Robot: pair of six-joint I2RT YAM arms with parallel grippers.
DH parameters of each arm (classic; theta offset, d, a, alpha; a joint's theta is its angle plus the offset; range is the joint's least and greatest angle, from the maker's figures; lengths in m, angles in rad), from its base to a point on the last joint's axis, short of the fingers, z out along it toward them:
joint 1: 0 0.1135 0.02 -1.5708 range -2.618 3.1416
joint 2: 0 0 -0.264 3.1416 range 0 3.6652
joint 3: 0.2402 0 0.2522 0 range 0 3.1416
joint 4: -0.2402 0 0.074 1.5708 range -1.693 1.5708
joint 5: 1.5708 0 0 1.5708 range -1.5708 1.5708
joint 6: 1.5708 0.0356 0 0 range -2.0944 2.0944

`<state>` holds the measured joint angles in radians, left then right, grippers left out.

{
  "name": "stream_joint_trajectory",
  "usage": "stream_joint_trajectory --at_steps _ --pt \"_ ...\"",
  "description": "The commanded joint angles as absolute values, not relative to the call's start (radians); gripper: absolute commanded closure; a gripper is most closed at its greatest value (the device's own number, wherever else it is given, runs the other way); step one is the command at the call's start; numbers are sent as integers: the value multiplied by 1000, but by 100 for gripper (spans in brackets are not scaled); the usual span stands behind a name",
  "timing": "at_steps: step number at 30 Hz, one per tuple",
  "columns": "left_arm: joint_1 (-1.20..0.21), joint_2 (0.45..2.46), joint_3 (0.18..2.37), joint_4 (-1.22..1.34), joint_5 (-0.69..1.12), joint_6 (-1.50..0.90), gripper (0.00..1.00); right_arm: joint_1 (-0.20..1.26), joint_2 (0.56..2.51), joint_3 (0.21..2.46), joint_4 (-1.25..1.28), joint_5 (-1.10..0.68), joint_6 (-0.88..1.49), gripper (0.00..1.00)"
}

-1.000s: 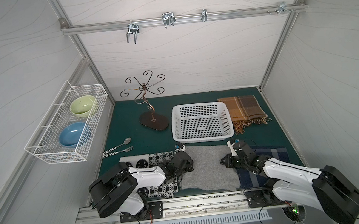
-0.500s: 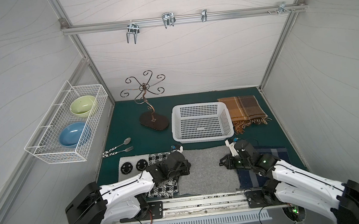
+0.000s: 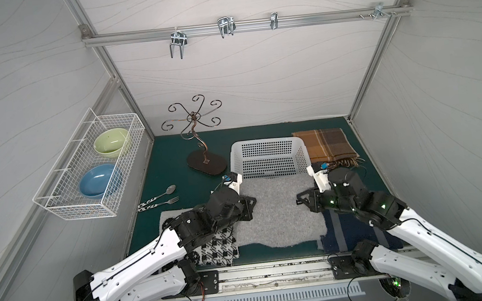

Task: Put the folded scarf in the basket
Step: Pick up the scarf at the center of the board, then place the scarf in the basket.

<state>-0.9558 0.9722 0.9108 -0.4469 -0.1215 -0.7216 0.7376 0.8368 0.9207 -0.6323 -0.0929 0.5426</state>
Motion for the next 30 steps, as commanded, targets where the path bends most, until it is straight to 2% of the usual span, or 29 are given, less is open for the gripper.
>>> stream_joint_trajectory --at_steps 1,3,6,8,12,17,21,30 --pt "-900 1060 1065 -453 -91 -627 100 615 935 1061 -681 -195 433 100" --pt "-834 1124 1123 -433 -35 -612 100 525 1003 1117 -666 -274 412 100" --pt "-777 1248 1229 -433 -46 -528 100 397 1126 1204 -641 -381 388 100" --pt "-740 1360 1318 -461 -20 -491 100 362 1225 1269 -650 -402 353 100" --pt "-692 1570 1477 -486 -3 -431 100 327 1414 1364 -644 -388 311 100" --pt "-628 1715 1554 -463 -44 -405 100 302 1599 1417 -579 -388 305 100" --pt "-554 1821 1550 -385 72 -456 100 300 1741 1484 -576 -351 274 100" --pt "-525 1954 1529 -306 93 -471 100 327 1914 1585 -592 -261 211 100"
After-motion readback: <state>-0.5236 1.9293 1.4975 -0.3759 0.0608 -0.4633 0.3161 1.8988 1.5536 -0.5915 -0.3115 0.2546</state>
